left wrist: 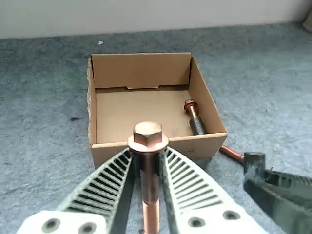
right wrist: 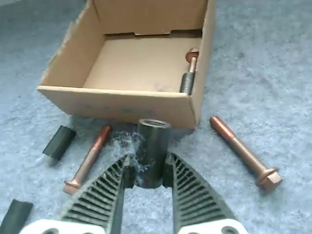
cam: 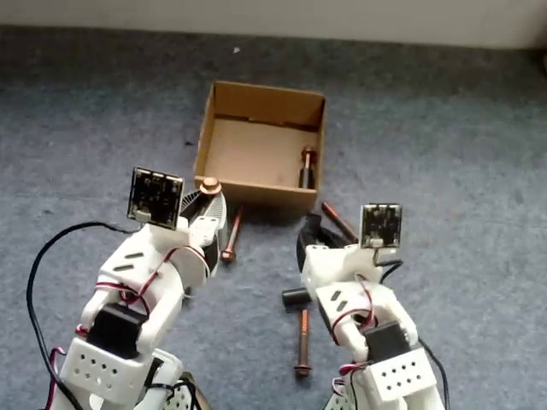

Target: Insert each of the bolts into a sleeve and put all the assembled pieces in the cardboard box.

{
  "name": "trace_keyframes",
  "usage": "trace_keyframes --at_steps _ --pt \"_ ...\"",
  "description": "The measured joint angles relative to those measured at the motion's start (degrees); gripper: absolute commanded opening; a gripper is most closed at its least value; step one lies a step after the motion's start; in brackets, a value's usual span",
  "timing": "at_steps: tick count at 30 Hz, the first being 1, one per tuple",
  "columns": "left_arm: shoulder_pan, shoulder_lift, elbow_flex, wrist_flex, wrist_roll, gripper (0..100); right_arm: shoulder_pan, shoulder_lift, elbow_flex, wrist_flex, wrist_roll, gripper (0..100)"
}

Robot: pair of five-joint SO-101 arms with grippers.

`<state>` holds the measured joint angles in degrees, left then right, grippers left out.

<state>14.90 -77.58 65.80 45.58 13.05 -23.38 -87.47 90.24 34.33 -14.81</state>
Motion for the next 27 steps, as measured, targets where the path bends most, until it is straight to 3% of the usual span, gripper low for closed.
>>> trace_keyframes --at_steps 5,8,19,27 --pt "0.0 -5.98 0.97 0.0 2.29 0 -5.8 -14.42 5.63 0.0 9.67 0.5" --pt "0.0 -9.32 1.85 0.0 2.46 0 -9.85 -15.65 5.63 0.0 12.92 0.5" --pt "0.09 -19.96 2.2 0.0 5.1 0 -21.8 -16.35 5.63 -2.2 19.34 0.5" --pt "2.11 -21.54 2.46 0.0 5.1 0 -24.79 -16.35 5.63 -5.8 19.52 0.5"
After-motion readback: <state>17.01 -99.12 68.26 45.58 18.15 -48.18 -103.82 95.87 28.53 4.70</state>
